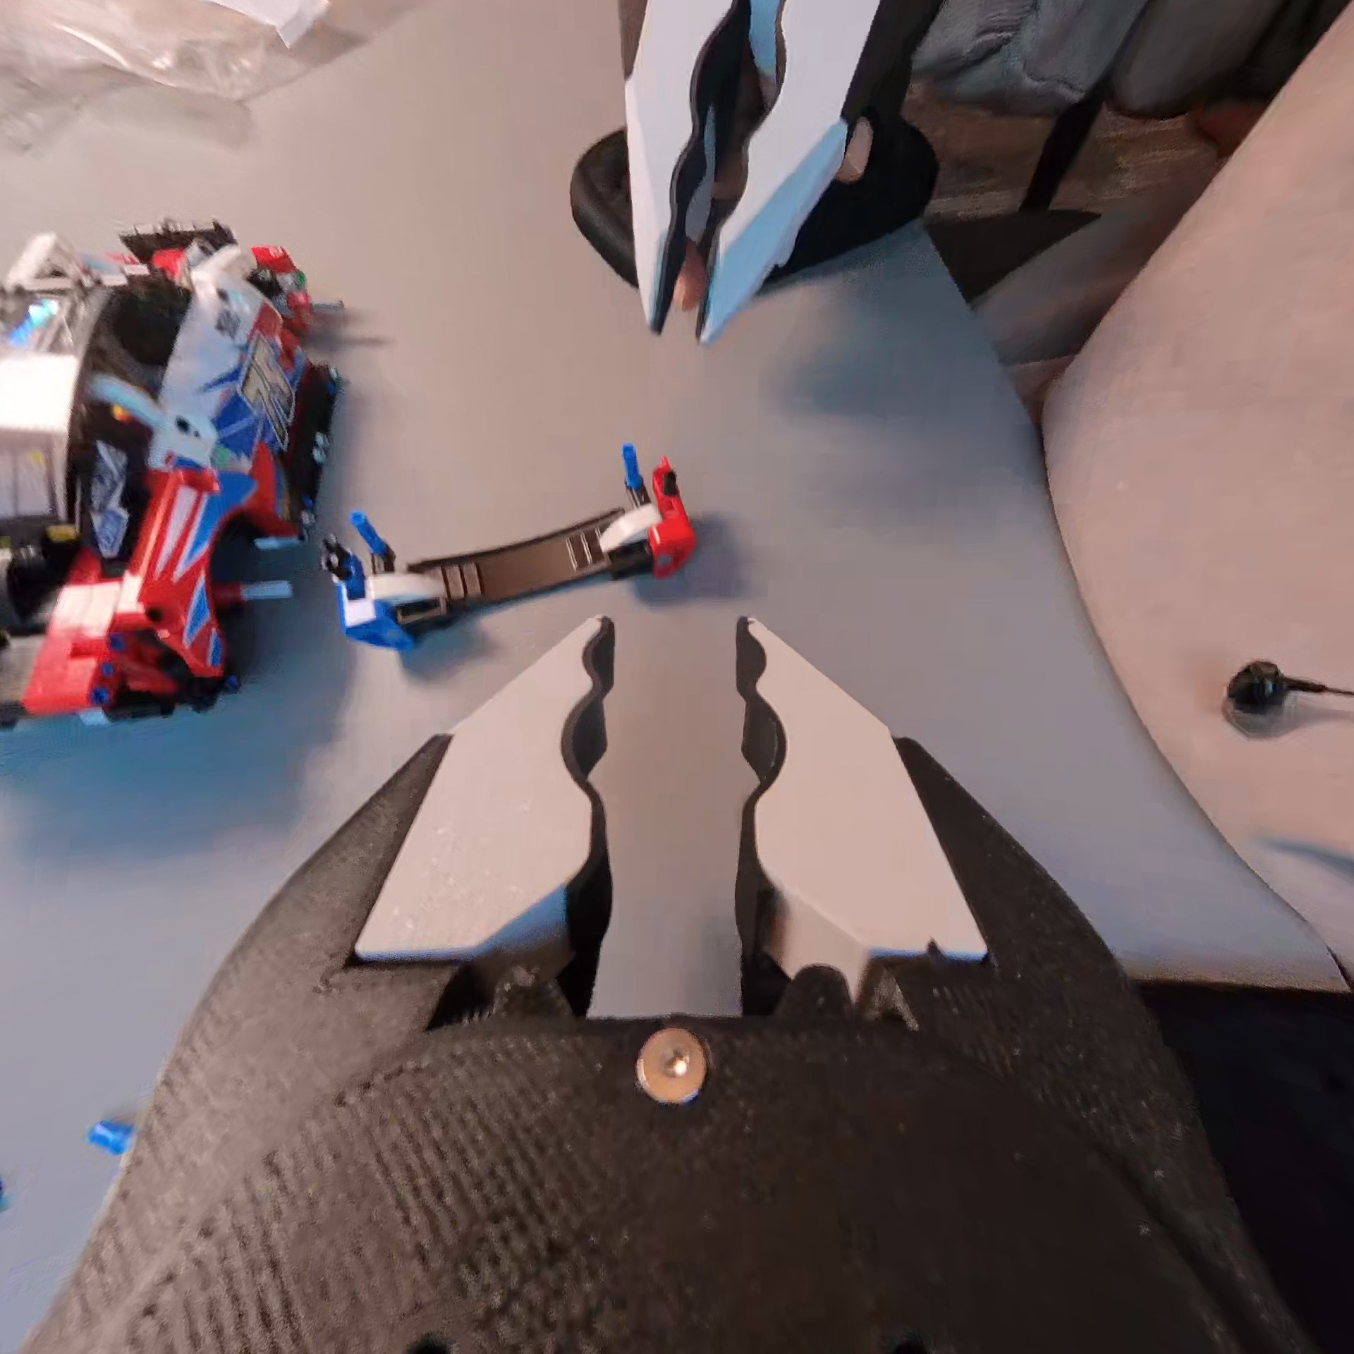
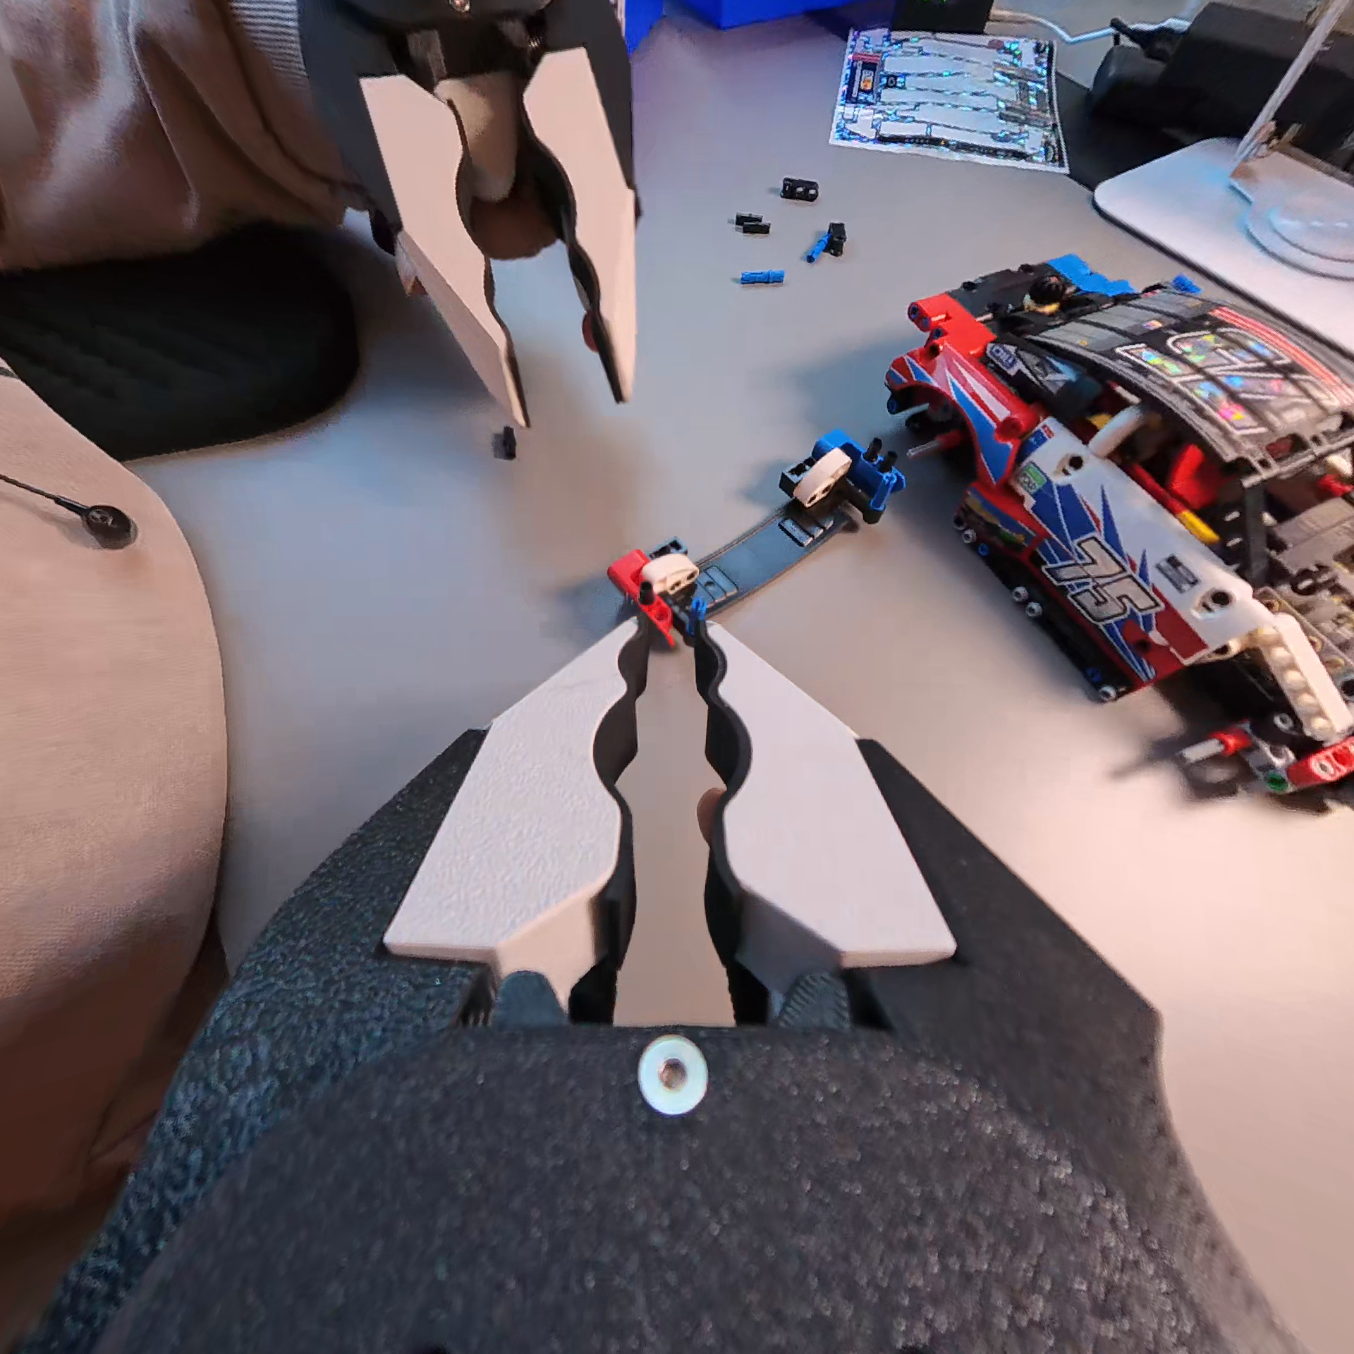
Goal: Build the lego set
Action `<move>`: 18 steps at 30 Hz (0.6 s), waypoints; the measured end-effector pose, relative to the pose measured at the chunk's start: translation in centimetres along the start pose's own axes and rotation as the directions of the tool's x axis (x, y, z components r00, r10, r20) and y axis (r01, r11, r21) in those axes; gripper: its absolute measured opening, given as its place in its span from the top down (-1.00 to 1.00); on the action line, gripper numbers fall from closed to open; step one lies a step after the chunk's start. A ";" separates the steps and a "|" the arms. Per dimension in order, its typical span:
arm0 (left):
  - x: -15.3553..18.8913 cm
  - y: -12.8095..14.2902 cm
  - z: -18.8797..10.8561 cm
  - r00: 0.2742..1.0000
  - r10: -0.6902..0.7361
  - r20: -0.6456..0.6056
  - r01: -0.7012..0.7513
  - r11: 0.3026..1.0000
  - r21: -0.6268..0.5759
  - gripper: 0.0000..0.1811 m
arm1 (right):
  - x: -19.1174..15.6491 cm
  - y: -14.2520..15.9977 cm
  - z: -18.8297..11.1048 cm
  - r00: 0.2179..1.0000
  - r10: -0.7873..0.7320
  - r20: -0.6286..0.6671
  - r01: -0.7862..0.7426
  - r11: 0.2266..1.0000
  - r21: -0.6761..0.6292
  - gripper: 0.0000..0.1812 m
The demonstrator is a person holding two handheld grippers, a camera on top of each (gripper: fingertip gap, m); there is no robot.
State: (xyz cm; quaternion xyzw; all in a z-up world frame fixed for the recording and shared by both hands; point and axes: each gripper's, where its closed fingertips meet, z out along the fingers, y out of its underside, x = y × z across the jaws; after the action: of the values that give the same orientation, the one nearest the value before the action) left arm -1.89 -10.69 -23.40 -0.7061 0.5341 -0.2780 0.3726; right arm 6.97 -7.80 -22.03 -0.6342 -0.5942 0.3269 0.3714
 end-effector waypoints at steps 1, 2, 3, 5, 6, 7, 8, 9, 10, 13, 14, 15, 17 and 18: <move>0.2 1.1 -0.3 1.000 0.001 0.005 0.000 0.999 -0.034 0.66 | 0.0 0.3 -0.3 1.000 0.003 -0.004 -0.003 1.000 0.003 0.90; 0.7 2.1 -0.6 1.000 0.011 0.002 -0.010 0.998 -0.069 0.68 | 0.1 0.6 -0.4 1.000 0.008 -0.005 -0.008 1.000 0.008 0.91; 1.3 2.9 -0.9 1.000 0.015 -0.009 -0.016 0.995 -0.097 0.70 | 0.1 0.7 -0.6 1.000 0.016 -0.003 -0.016 1.000 0.015 0.91; 2.0 3.9 -1.4 1.000 0.007 -0.003 -0.008 0.991 -0.135 0.76 | 0.2 0.8 -0.6 1.000 0.028 0.003 -0.028 0.999 0.029 0.92; 2.1 4.3 -1.5 1.000 0.001 0.004 0.000 0.989 -0.147 0.79 | 0.3 0.8 -0.5 1.000 0.030 0.008 -0.030 0.999 0.029 0.92; 2.3 4.7 -1.5 1.000 -0.008 0.006 0.009 0.987 -0.162 0.81 | 0.3 0.8 -0.4 1.000 0.027 0.011 -0.027 0.999 0.027 0.92; 2.4 5.2 -1.4 1.000 -0.014 0.011 0.016 0.983 -0.183 0.83 | 0.4 0.7 -0.2 1.000 0.018 0.013 -0.018 0.999 0.027 0.93; 2.5 5.6 -1.3 1.000 -0.016 0.016 0.018 0.979 -0.202 0.83 | 0.4 0.6 0.0 1.000 0.011 0.019 -0.011 0.999 0.031 0.93; 2.5 5.9 -1.3 1.000 -0.015 0.021 0.020 0.977 -0.214 0.83 | 0.2 0.3 0.2 0.999 0.007 0.032 -0.008 0.999 0.035 0.93; 2.4 6.1 -1.1 0.999 -0.022 0.036 0.030 0.975 -0.221 0.87 | -0.4 -0.3 0.8 0.998 -0.011 0.065 0.008 0.999 0.046 0.93; 2.4 6.1 -1.0 0.999 -0.025 0.035 0.032 0.975 -0.221 0.90 | -0.6 -0.4 1.0 0.997 -0.019 0.073 0.015 0.999 0.048 0.93; 2.5 6.1 -1.0 0.999 -0.022 0.036 0.029 0.974 -0.224 0.95 | -0.8 -0.5 1.1 0.996 -0.026 0.080 0.022 0.998 0.051 0.93; 2.1 6.0 -0.9 0.998 0.005 0.068 0.010 0.975 -0.224 0.97 | -1.3 -1.0 1.4 0.995 -0.040 0.090 0.034 0.997 0.069 0.93; 1.6 5.6 -0.8 0.995 0.016 0.097 0.003 0.980 -0.199 0.97 | -1.7 -1.5 1.4 0.993 -0.053 0.101 0.044 0.995 0.091 0.93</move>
State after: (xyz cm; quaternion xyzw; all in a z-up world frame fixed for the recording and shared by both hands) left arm -5.16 -13.27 -27.57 -0.7510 0.5425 -0.1870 0.3267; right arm 4.85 -9.35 -21.54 -0.5848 -0.6127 0.3762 0.3757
